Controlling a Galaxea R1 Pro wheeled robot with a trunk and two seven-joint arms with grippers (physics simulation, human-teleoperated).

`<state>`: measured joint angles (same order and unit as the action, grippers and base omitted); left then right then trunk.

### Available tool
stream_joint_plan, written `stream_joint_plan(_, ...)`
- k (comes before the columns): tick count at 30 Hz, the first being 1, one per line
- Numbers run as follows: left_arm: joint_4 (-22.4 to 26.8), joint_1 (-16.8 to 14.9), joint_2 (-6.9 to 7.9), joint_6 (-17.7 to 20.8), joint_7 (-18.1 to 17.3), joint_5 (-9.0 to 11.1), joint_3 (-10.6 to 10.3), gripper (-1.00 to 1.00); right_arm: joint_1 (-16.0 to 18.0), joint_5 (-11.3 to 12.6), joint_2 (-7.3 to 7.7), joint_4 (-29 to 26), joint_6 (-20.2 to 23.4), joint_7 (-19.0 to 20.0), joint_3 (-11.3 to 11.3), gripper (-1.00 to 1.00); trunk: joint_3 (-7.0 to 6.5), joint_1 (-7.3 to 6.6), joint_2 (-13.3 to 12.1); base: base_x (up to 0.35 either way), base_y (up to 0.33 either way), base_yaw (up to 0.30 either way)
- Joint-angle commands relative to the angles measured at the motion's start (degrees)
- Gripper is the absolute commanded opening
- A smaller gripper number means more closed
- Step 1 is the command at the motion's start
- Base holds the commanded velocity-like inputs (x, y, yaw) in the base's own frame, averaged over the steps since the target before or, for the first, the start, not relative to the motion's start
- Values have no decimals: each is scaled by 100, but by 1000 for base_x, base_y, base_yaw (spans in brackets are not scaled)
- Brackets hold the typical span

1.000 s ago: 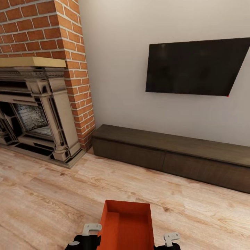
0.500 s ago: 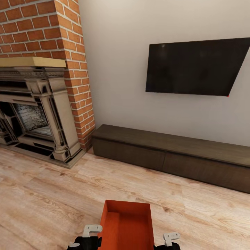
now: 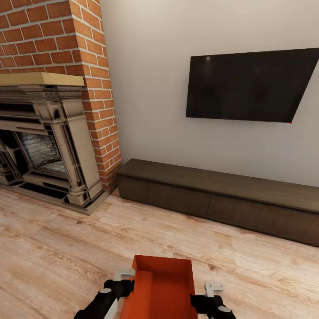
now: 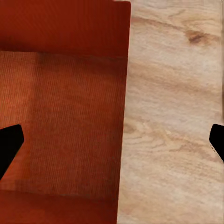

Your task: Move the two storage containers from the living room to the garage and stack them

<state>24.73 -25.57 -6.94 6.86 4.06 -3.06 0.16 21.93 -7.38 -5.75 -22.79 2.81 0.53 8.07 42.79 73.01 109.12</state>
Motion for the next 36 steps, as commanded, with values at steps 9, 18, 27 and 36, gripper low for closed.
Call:
stream_joint_plan(9,-52,-83,36,115,270,-31,10,100,91,126,-6,37,-292,-99,26,100,6,-1,2,0,0,0)
stream_joint_plan(18,-10,-88,39,335,113,-96,9,100,92,145,-8,-128,-40,-275,16,100,2,-1,2,0,0,-33)
stream_joint_plan(27,10,-89,35,351,72,-98,10,100,92,157,-21,-383,231,-882,5,100,48,-1,2,0,0,-85)
stream_joint_plan(36,23,-89,28,351,62,-91,10,100,92,130,-117,-393,201,-904,2,100,129,-1,2,0,0,-4)
